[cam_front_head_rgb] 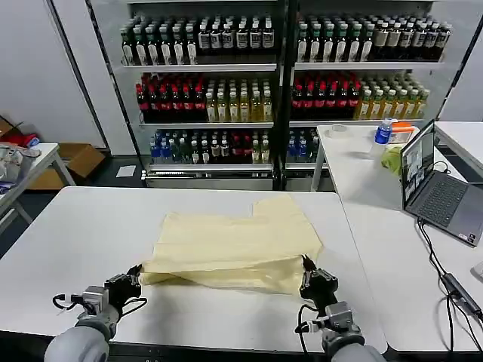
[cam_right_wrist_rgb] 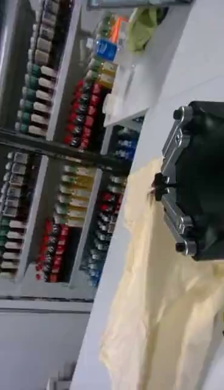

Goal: Fold and organize the clothes.

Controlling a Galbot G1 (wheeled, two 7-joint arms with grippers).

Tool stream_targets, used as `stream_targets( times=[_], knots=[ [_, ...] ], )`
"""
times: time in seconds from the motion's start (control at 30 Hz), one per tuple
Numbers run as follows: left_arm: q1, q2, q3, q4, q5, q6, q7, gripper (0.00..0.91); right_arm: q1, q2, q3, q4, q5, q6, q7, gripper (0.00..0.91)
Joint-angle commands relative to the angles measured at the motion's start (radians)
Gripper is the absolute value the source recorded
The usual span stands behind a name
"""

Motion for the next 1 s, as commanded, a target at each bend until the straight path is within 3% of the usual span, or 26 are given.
stream_targets(
  times=[0.03,0.33,0.6,1.0],
  knots=[
    [-0.039,-0.001,0.032,0.056,0.022,0.000,0.003,0.907,0.050,0.001,-0.022,-0.050,-0.016,-0.020,0.001,0.907],
    [0.010,-0.010,0.002,0.019,-0.002,-0.021,-0.007,0.907,-0.026,0.018,-0.007,-0.022,-0.033,-0.008,0.000,0.907],
    [0.057,-0.004,-0.030,0.012,-0.041,-0.047,-0.018,0.907,-0.110,0.016,0.047,0.036,-0.018,-0.050,0.021,0.907],
    [-0.035,0.028,0.007,0.078,-0.055,-0.042,-0.011,0.907,-0.190,0.016,0.108,0.077,0.035,-0.071,0.037,0.907]
  ],
)
